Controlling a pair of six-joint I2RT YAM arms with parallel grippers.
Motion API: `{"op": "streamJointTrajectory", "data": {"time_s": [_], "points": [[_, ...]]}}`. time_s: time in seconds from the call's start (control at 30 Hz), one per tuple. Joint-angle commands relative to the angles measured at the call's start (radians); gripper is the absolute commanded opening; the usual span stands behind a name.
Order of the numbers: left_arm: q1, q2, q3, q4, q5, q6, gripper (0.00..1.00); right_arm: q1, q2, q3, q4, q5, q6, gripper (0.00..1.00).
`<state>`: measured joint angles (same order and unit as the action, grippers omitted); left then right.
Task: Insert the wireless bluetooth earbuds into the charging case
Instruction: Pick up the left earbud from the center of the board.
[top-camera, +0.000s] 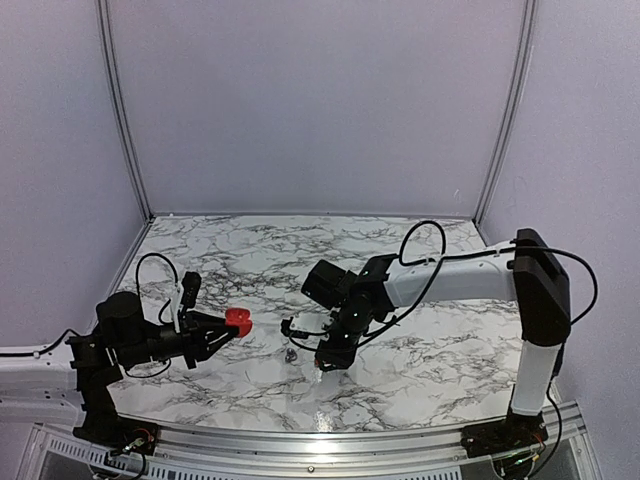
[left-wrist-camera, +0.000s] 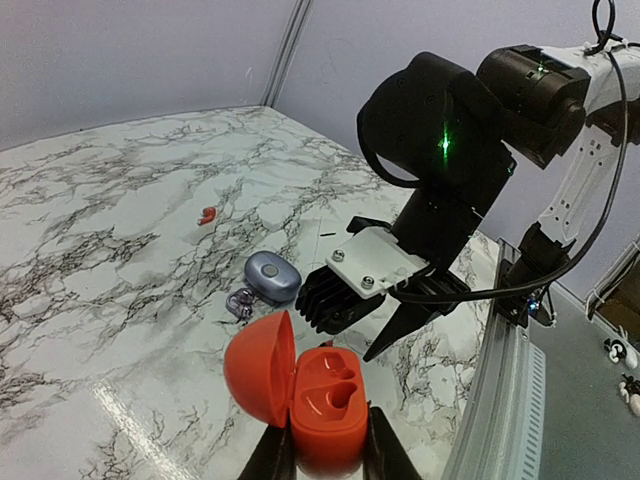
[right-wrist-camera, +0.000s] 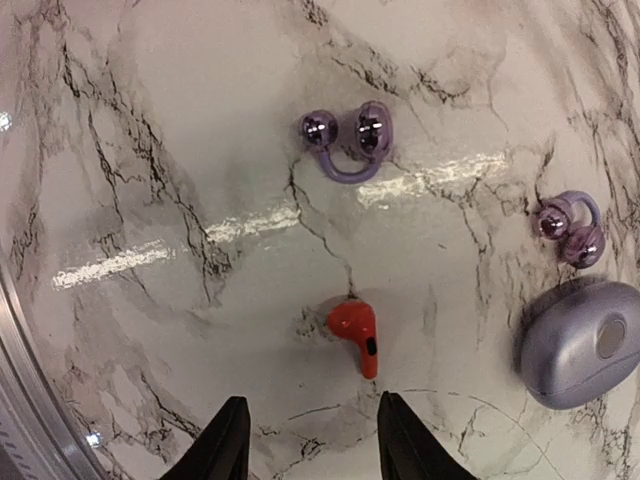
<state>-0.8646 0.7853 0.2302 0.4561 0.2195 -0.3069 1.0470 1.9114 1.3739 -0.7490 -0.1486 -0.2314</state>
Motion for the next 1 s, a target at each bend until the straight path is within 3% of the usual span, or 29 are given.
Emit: {"op": "streamJointTrajectory", "data": {"time_s": [0.0, 0.37, 0.57, 0.97], "points": [[-0.005, -0.03, -0.035, 0.002, -0.029, -0.033, 0.0, 0.022, 0.045, 0.07, -0.065, 0.098, -0.089, 0.44], [-0.006, -0.144, -0.086, 0.004, -0.103, -0.068, 0.0, 0.03, 0.214, 0.265, -0.171, 0.167, -0.143, 0.44], [-0.006, -0.145, -0.089, 0.003, -0.109, -0.066, 0.0, 0.036, 0.249, 0.288, -0.19, 0.165, -0.141, 0.42], [-0.005, -0.116, -0.075, 0.004, -0.118, -0.063, 0.0, 0.024, 0.218, 0.229, -0.217, 0.159, -0.073, 0.24]]}}
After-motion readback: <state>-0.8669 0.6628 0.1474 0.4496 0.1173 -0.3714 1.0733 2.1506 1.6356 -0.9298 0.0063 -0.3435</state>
